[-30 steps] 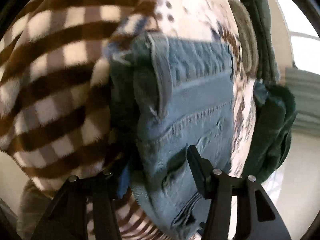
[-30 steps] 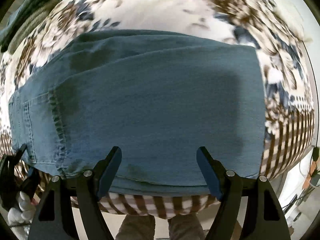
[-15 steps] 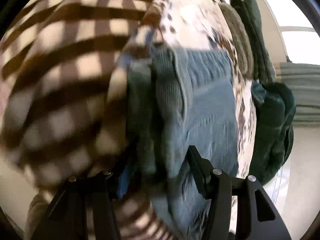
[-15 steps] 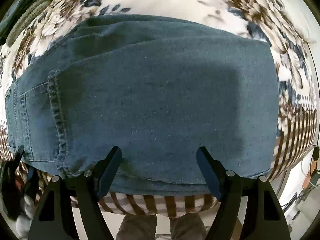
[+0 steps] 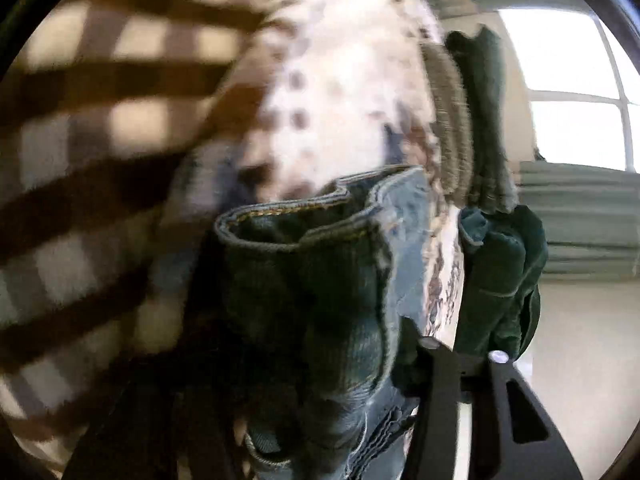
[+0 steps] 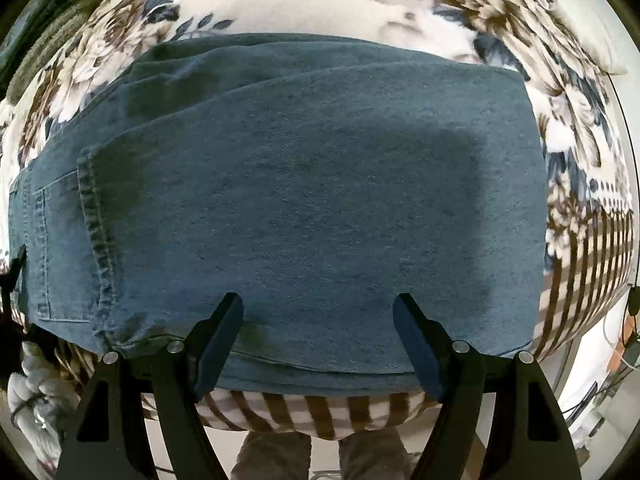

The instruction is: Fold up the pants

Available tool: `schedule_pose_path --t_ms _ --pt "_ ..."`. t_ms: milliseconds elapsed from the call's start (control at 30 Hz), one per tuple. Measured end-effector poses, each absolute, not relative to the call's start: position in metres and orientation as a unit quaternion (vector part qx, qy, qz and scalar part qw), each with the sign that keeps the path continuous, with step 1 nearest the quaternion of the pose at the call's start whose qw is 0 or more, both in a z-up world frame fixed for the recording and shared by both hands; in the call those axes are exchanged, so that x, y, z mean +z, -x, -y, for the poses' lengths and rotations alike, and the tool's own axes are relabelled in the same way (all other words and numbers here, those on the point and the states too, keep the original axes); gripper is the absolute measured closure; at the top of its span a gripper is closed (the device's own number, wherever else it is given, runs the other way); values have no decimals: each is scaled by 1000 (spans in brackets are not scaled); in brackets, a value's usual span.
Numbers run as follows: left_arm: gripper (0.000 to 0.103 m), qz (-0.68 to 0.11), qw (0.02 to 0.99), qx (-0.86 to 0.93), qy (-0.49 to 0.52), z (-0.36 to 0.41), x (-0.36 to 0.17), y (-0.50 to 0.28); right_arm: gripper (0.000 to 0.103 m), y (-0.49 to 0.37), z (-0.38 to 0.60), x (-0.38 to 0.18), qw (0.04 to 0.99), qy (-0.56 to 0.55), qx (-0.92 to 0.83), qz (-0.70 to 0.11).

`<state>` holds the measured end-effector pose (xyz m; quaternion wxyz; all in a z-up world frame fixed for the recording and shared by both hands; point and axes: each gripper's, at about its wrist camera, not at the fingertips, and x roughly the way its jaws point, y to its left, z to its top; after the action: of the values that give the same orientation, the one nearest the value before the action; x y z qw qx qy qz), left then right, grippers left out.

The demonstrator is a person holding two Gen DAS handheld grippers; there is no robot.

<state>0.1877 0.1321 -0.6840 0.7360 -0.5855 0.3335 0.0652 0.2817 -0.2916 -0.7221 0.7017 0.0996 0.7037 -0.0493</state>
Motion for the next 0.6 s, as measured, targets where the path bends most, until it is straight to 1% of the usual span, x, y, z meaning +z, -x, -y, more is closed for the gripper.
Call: schedule_pose_path --t_ms 67,167,300,367,467,600 --pt "74 -325 770 56 546 -122 -661 -191 24 -279 299 -722 702 -103 -51 -703" --pt "78 -317 805 33 500 -107 -621 -195 24 -274 316 -719 702 -118 -57 -700" --pt "80 -309 883 -21 353 -51 -541 -201 24 -264 348 -711 708 -137 -66 -690" --pt "80 -301 899 -72 309 -14 -508 -197 24 -257 367 -706 709 -149 -71 -685" --pt "80 -305 905 -128 269 41 -476 -197 24 -243 396 -695 714 -165 -80 -676" --pt "80 -330 893 -200 231 123 -460 -197 25 -218 447 -678 720 -193 -100 -659"
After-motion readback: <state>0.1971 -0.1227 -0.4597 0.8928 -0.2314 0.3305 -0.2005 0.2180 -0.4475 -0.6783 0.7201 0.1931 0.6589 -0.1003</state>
